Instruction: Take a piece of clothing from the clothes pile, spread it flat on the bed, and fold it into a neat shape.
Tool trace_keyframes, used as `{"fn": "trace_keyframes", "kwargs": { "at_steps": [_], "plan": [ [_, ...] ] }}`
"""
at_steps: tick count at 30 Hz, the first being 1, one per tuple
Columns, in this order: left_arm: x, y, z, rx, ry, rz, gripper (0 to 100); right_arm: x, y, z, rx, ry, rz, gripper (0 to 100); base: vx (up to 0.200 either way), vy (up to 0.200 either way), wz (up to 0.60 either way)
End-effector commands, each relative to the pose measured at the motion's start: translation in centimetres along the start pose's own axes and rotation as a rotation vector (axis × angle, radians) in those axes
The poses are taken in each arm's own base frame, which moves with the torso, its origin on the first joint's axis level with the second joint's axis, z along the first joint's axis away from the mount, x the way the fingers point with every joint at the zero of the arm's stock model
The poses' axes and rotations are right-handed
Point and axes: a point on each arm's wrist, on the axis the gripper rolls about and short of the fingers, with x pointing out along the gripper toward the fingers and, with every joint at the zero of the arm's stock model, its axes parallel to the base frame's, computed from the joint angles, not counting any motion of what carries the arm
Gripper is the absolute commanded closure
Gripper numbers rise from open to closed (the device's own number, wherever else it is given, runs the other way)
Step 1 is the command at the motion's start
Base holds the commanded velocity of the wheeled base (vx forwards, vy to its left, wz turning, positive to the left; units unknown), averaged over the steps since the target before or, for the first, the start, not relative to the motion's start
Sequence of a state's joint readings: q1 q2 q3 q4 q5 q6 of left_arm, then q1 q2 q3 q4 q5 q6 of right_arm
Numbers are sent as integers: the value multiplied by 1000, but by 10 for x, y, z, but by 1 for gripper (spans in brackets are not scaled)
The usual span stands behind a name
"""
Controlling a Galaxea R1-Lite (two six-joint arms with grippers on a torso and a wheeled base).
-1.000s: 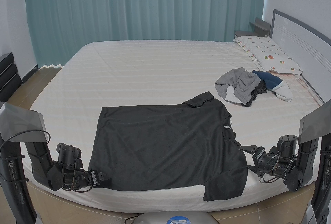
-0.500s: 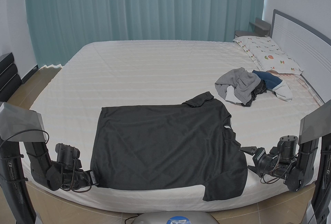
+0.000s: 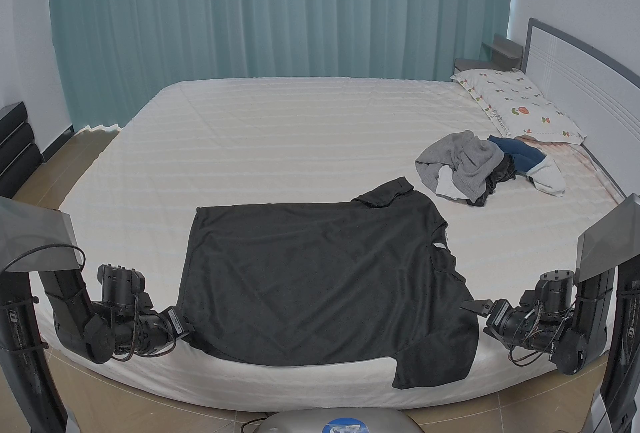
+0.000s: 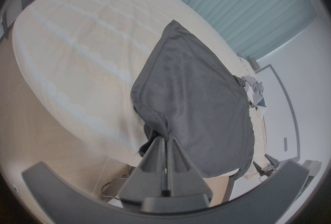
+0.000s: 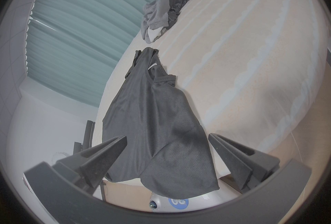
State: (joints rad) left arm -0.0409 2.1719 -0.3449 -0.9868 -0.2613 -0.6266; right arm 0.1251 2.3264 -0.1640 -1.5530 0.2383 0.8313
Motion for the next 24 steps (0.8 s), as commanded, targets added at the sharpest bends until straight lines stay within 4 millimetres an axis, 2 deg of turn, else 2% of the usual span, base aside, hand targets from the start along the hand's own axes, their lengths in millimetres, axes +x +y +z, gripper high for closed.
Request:
{"fn": "trace_keyframes", "kwargs": {
  "at_steps": [1, 5, 6, 18, 24],
  "plan": [
    [-3, 2, 7, -31, -23, -11, 100, 12, -6, -1, -10, 6, -6, 0, 0, 0, 0],
    [-2, 1, 11, -95, -11, -51, 100, 24, -9, 0, -38, 3, -3, 0, 0, 0, 0],
    [-1, 1, 13, -99, -14, -55, 100, 26, -9, 1, -49, -1, -1, 100, 0, 0, 0],
    [0, 2, 13, -104, -12, -56, 100, 41, -9, 21, -105, -84, 33, 100, 0, 0, 0],
    [1, 2, 14, -105, -16, -56, 100, 43, -11, 20, -104, -79, 31, 100, 0, 0, 0]
  ]
}}
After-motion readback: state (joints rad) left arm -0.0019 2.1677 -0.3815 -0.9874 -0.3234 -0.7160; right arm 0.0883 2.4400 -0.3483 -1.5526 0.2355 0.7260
